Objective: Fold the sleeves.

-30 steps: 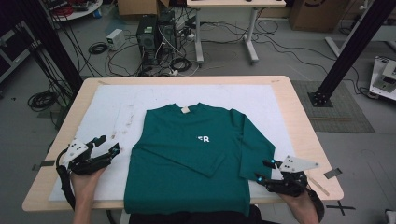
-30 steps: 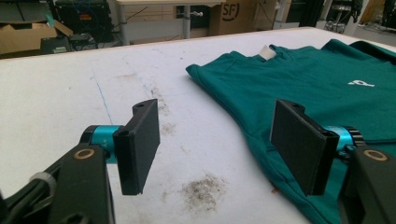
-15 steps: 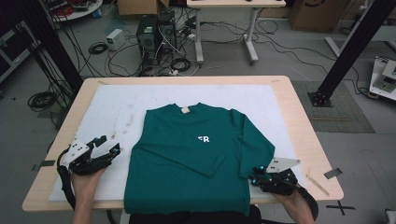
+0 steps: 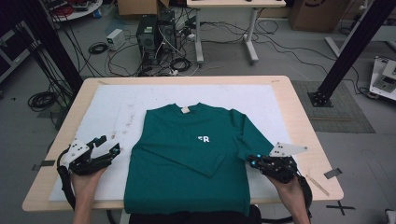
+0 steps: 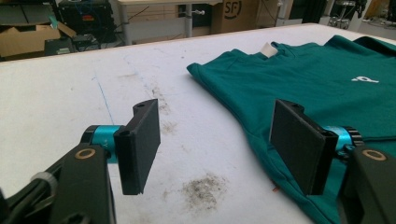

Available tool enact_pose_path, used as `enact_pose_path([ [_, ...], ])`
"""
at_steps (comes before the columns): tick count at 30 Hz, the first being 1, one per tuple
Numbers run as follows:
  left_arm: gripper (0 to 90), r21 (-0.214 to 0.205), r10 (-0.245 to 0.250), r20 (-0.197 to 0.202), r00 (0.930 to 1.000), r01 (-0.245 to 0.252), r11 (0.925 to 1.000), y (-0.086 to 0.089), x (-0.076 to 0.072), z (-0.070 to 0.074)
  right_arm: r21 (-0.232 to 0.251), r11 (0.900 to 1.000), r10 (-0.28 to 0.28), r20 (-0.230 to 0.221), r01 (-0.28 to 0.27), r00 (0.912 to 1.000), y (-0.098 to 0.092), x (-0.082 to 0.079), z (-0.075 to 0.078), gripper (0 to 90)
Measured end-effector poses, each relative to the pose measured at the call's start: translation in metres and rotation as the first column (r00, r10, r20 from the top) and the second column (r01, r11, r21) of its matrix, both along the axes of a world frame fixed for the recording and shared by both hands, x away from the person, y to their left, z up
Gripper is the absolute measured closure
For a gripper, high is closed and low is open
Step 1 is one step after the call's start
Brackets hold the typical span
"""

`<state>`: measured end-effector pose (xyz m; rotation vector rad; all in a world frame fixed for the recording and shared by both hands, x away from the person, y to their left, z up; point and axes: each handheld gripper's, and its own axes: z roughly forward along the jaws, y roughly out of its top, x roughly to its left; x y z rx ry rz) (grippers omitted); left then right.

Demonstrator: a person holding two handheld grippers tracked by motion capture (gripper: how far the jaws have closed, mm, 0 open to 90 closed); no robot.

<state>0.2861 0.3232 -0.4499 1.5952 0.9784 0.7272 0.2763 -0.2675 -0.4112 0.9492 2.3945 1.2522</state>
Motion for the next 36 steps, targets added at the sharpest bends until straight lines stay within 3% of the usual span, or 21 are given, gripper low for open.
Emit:
enact_pose_path([
  [4, 33.7, -0.003, 0.0, 0.001, 1.0, 0.0, 1.0, 0.001, 0.0, 0.0, -0.003, 1.0, 0.004, 0.015, -0.003, 0.9999, 0.024, 0.01, 0.014, 87.6],
  [9, 33.7, -0.001, 0.001, -0.002, 1.0, -0.001, 1.0, 0.0, 0.0, 0.0, 0.035, 0.9993, 0.014, 0.008, -0.014, 0.9999, 0.055, 0.022, 0.024, 87.6],
  [16, 33.7, -0.002, 0.002, -0.003, 1.0, -0.002, 1.0, 0.001, 0.0, 0.0, 0.015, 0.9992, 0.037, 0.011, -0.037, 0.9993, 0.099, 0.029, 0.034, 87.6],
  [19, 33.7, -0.008, 0.003, -0.005, 1.0, -0.003, 1.0, 0.001, 0.0, 0.0, -0.004, 0.9988, 0.049, 0.007, -0.049, 0.9988, 0.118, 0.03, 0.035, 87.5],
  [28, 33.7, -0.008, 0.004, -0.005, 1.0, -0.005, 1.0, 0.001, 0.0, 0.0, 0.01, 0.9929, 0.118, -0.024, -0.118, 0.9927, 0.164, 0.03, 0.023, 87.5],
  [36, 33.7, -0.008, 0.007, -0.009, 0.9999, -0.007, 0.9999, 0.001, 0.001, 0.0, 0.031, 0.9866, 0.161, -0.035, -0.16, 0.9863, 0.189, 0.032, 0.016, 87.4],
])
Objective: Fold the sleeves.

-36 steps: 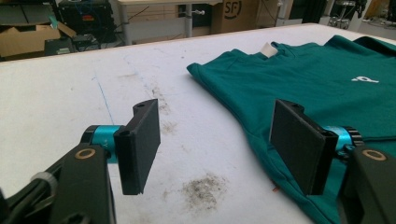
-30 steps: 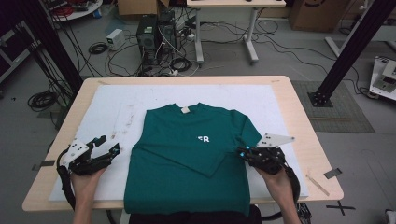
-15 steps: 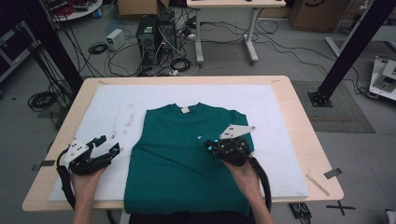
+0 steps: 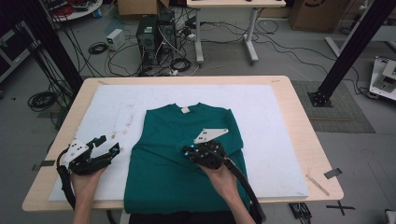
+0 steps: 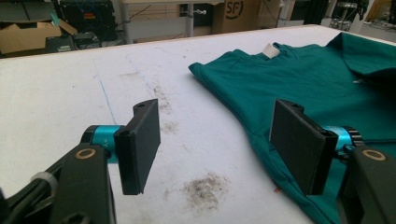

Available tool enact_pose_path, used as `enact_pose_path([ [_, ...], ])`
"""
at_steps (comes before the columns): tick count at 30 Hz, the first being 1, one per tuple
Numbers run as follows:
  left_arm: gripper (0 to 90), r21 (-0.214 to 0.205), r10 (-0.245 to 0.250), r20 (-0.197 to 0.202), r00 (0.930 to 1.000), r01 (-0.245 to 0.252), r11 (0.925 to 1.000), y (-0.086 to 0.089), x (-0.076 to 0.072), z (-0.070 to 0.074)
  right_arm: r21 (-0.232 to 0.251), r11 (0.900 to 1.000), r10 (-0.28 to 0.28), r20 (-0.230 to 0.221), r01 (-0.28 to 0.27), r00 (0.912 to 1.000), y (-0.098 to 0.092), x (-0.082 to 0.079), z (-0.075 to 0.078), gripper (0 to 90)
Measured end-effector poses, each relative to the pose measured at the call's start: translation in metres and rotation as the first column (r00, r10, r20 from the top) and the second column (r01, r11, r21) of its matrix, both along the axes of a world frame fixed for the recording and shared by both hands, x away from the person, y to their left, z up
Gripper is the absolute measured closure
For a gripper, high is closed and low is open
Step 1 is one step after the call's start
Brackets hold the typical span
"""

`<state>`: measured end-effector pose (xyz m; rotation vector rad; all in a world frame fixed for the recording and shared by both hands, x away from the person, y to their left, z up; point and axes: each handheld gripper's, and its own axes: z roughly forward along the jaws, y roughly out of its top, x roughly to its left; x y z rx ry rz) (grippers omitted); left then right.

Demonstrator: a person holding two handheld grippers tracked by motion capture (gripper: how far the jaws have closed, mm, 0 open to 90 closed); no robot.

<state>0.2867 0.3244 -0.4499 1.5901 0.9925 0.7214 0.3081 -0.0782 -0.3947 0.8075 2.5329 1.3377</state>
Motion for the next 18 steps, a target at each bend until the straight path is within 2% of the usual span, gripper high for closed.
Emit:
enact_pose_path([
  [4, 33.7, 0.001, 0.001, -0.002, 1.0, -0.001, 1.0, 0.0, 0.0, 0.0, 0.021, 0.9996, 0.02, -0.015, -0.019, 0.9997, 0.008, 0.002, -0.002, 87.3],
  [9, 33.7, -0.001, 0.002, -0.002, 1.0, -0.002, 1.0, 0.0, 0.0, 0.0, 0.025, 0.9988, 0.041, -0.009, -0.041, 0.9991, 0.021, 0.003, -0.004, 87.3],
  [14, 33.7, 0.0, 0.003, -0.002, 1.0, -0.003, 1.0, -0.001, 0.0, 0.0, 0.073, 0.9959, 0.055, -0.026, -0.053, 0.9982, 0.03, 0.006, -0.008, 87.2],
  [18, 33.7, 0.0, 0.003, -0.003, 1.0, -0.003, 1.0, 0.0, 0.001, 0.0, 0.084, 0.9946, 0.064, -0.03, -0.061, 0.9975, 0.036, 0.007, -0.009, 87.2],
])
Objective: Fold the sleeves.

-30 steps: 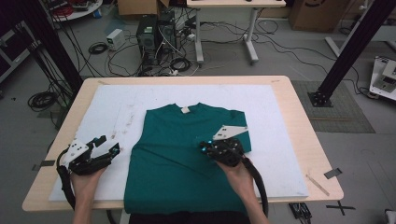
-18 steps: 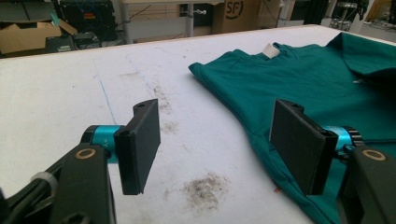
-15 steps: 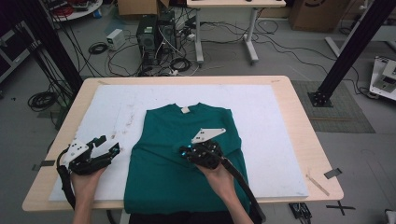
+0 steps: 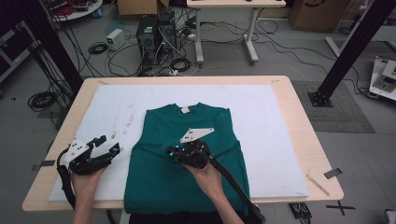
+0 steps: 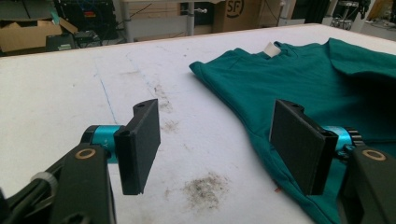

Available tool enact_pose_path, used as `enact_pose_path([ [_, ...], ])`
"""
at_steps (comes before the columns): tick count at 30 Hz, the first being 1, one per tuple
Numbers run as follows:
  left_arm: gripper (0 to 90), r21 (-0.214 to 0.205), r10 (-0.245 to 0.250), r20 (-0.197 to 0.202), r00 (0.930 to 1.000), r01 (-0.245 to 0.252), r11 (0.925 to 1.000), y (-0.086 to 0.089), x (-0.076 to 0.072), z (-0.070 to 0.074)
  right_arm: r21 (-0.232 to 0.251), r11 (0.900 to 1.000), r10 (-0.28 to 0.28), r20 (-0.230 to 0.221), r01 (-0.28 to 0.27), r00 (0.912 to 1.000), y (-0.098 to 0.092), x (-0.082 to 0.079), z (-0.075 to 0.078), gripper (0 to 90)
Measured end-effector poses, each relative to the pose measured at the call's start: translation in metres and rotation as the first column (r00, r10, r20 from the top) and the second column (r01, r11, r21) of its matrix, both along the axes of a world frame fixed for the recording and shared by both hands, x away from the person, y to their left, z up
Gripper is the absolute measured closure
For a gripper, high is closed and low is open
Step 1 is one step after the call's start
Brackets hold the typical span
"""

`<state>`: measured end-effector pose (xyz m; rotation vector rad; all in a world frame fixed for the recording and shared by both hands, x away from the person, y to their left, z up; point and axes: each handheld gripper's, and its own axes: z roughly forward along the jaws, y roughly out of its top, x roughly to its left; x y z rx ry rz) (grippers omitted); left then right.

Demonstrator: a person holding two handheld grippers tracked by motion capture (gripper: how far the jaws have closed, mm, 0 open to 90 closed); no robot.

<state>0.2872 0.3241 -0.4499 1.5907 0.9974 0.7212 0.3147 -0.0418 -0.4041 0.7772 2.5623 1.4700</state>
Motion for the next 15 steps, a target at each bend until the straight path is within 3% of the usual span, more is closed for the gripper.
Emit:
enact_pose_path([
  [10, 33.7, 0.001, 0.0, -0.003, 1.0, 0.0, 1.0, 0.0, 0.0, 0.0, -0.065, 0.9969, 0.046, 0.002, -0.046, 0.9989, 0.015, -0.008, -0.01, 87.1],
  [15, 33.7, 0.002, 0.001, -0.007, 1.0, 0.0, 1.0, 0.0, 0.0, 0.0, -0.055, 0.9969, 0.057, -0.009, -0.057, 0.9984, 0.014, -0.01, -0.014, 87.0],
])
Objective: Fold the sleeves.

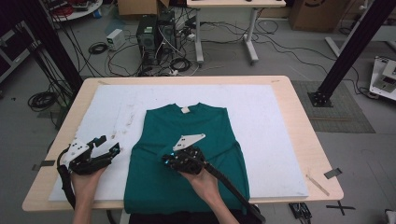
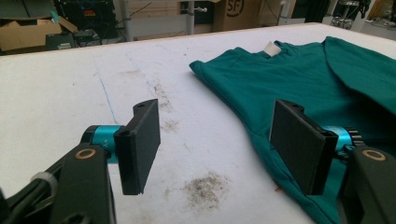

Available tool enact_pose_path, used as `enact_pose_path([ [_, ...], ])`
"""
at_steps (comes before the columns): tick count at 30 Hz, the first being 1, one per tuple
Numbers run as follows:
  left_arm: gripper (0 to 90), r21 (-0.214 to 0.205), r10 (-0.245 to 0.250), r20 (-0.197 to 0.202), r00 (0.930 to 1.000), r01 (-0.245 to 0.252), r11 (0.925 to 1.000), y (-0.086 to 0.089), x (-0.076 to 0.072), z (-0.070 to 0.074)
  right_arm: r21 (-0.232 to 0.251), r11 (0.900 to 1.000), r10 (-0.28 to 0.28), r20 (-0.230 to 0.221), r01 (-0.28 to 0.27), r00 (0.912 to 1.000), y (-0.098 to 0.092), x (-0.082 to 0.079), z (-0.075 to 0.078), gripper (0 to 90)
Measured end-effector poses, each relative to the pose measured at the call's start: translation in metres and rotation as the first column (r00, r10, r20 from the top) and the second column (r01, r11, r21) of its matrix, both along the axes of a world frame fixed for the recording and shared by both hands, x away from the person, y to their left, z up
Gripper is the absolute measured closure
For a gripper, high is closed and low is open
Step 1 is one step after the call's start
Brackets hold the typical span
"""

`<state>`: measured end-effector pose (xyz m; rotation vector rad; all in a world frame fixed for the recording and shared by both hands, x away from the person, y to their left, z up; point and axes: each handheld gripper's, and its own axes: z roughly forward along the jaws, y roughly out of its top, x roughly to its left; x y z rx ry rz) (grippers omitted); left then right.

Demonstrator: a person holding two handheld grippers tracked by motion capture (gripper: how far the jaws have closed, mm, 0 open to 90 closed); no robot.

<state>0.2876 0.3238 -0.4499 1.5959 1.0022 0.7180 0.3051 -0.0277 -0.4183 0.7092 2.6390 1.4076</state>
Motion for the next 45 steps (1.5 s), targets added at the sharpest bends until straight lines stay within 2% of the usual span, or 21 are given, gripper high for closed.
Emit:
enact_pose_path([
  [6, 33.7, -0.001, 0.002, 0.001, 1.0, -0.002, 1.0, 0.0, 0.0, 0.0, 0.018, 0.9996, 0.023, -0.01, -0.023, 0.9997, 0.0, -0.002, -0.001, 85.0],
  [8, 33.7, 0.002, 0.0, 0.001, 1.0, 0.0, 1.0, 0.0, 0.0, 0.0, 0.014, 0.9995, 0.028, -0.017, -0.028, 0.9995, -0.001, -0.002, -0.003, 73.2],
  [9, 33.7, 0.004, -0.001, 0.0, 1.0, 0.001, 1.0, 0.0, 0.0, 0.0, 0.014, 0.9996, 0.023, -0.018, -0.023, 0.9996, -0.002, -0.002, -0.003, 61.6],
  [10, 33.7, 0.004, -0.001, -0.001, 1.0, 0.001, 1.0, 0.0, 0.0, 0.0, 0.012, 0.9999, 0.005, -0.01, -0.005, 0.9999, -0.004, -0.003, -0.003, 57.1],
  [14, 33.7, 0.001, 0.0, -0.001, 1.0, 0.0, 1.0, 0.0, 0.0, 0.0, 0.025, 0.9991, -0.033, 0.005, 0.033, 0.9994, -0.019, -0.003, 0.004, 54.6],
  [17, 33.7, 0.001, 0.0, 0.001, 1.0, 0.0, 1.0, 0.0, 0.0, 0.0, -0.002, 0.9911, -0.133, 0.038, 0.133, 0.9904, -0.04, 0.004, 0.011, 54.4],
  [19, 33.7, 0.001, 0.0, 0.001, 1.0, 0.0, 1.0, 0.0, 0.0, 0.0, -0.057, 0.9748, -0.209, 0.101, 0.216, 0.9727, -0.06, 0.009, 0.014, 57.1],
  [21, 33.7, 0.004, -0.001, -0.001, 1.0, 0.001, 1.0, 0.0, 0.0, 0.0, -0.079, 0.9477, -0.298, 0.125, 0.309, 0.9462, -0.085, 0.015, 0.015, 59.8],
  [23, 33.7, 0.007, 0.0, -0.002, 1.0, 0.0, 1.0, 0.0, 0.0, 0.0, -0.075, 0.9164, -0.384, 0.112, 0.393, 0.9165, -0.114, 0.023, 0.013, 62.6],
  [26, 33.7, 0.01, 0.001, -0.004, 1.0, -0.001, 0.9999, -0.001, 0.0, 0.0, -0.111, 0.8502, -0.508, 0.084, 0.515, 0.8573, -0.155, 0.037, 0.005, 67.8],
  [28, 33.7, 0.013, 0.0, -0.006, 1.0, 0.0, 0.9999, -0.001, 0.0, 0.0, -0.145, 0.8191, -0.556, 0.036, 0.555, 0.8302, -0.176, 0.044, -0.004, 70.6],
  [29, 33.7, 0.013, 0.0, -0.006, 1.0, 0.0, 0.9999, -0.001, 0.001, 0.0, -0.15, 0.815, -0.564, 0.014, 0.56, 0.8255, -0.183, 0.045, -0.009, 71.6],
  [30, 33.7, 0.012, 0.001, -0.006, 1.0, -0.001, 0.9999, -0.001, 0.001, 0.0, -0.145, 0.8208, -0.559, -0.003, 0.553, 0.8293, -0.189, 0.045, -0.013, 71.7],
  [32, 33.7, 0.016, 0.003, -0.007, 1.0, -0.003, 0.9999, -0.001, 0.001, 0.0, -0.122, 0.8471, -0.524, -0.027, 0.517, 0.8515, -0.194, 0.044, -0.02, 71.6],
  [34, 33.7, 0.023, 0.002, -0.007, 1.0, -0.001, 0.9997, -0.002, 0.001, 0.0, -0.133, 0.8531, -0.511, -0.014, 0.504, 0.8598, -0.192, 0.044, -0.022, 71.7],
  [39, 33.7, 0.018, 0.002, -0.004, 1.0, -0.002, 0.9998, -0.002, 0.0, 0.0, -0.2, 0.8381, -0.516, 0.011, 0.508, 0.8564, -0.188, 0.05, -0.026, 83.7],
  [40, 33.7, 0.018, 0.002, -0.004, 1.0, -0.002, 0.9998, -0.002, 0.0, 0.0, -0.193, 0.833, -0.528, 0.004, 0.518, 0.8495, -0.189, 0.05, -0.026, 84.8],
  [41, 33.7, 0.019, 0.002, -0.005, 1.0, -0.002, 0.9998, -0.002, 0.0, 0.0, -0.19, 0.8324, -0.53, 0.0, 0.521, 0.8478, -0.19, 0.05, -0.026, 85.3],
  [42, 33.7, 0.02, 0.001, -0.005, 1.0, -0.001, 0.9998, -0.002, 0.0, 0.0, -0.189, 0.824, -0.544, 0.002, 0.534, 0.8393, -0.192, 0.049, -0.025, 85.9],
  [43, 33.7, 0.024, 0.0, -0.006, 1.0, 0.0, 0.9997, -0.002, 0.0, 0.0, -0.187, 0.8258, -0.541, 0.006, 0.532, 0.8412, -0.193, 0.049, -0.025, 85.9],
  [45, 33.7, 0.023, 0.0, -0.005, 1.0, 0.001, 0.9997, -0.002, 0.0, 0.0, -0.184, 0.8206, -0.55, 0.002, 0.541, 0.835, -0.194, 0.049, -0.026, 86.0],
])
